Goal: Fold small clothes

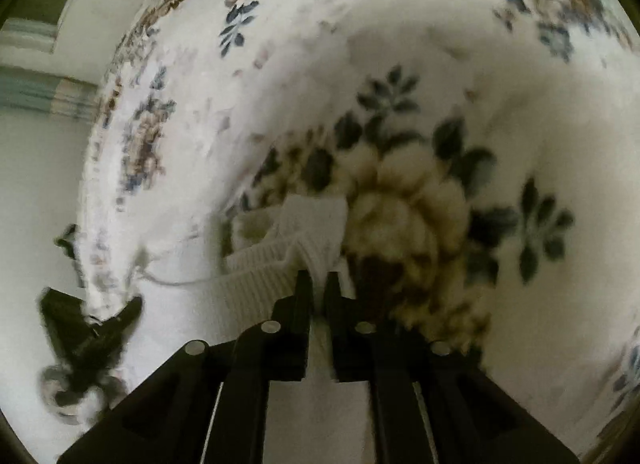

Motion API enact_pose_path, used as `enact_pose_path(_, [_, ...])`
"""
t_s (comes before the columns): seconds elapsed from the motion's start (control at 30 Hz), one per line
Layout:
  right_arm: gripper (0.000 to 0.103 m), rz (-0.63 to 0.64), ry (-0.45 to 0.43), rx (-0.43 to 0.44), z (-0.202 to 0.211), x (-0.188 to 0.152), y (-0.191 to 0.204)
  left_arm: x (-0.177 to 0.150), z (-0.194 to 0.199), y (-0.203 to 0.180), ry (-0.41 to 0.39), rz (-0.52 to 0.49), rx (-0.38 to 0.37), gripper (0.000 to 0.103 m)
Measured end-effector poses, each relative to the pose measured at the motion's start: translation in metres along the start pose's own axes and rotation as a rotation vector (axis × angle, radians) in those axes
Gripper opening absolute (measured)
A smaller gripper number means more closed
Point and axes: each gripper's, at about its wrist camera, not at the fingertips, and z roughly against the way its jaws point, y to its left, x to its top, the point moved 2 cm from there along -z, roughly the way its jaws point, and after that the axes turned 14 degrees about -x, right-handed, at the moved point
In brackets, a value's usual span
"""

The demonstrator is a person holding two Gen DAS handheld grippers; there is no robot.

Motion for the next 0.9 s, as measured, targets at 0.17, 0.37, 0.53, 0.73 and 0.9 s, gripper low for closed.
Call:
enact_pose_path(0.17, [0.060, -0.042, 0.076, 0.161, 0.026, -0.066, -0.032, -0.063, 0.048, 0.004, -0.017, 0.035, -0.090, 0.059])
enact_pose_path(0.37, [0.060, -0.132, 0.283, 0.270, -0.011, -0.170, -0.057, -0.136, 0.048, 0.019, 0.022, 0.094, -0.090, 0.056])
enact_pose_path(0.53, [0.018, -0.257, 0.226, 0.326, -0.018, -0.190, -0.069, -0.142, 0.046, 0.024, -0.016, 0.096, -0.065, 0.010])
enact_pose_path(0.73, [0.072, -0.179, 0.245, 0.297, -0.012, -0.172, -0.069, -0.120, 0.052, 0.017, 0.016, 0.073, -0.116, 0.064])
enact_pose_path(0.9, [0.090, -0.135, 0.206, 0.353, -0.028, -0.142, -0.066, -0.087, 0.029, 0.031, 0.003, 0.117, -0.251, 0.071])
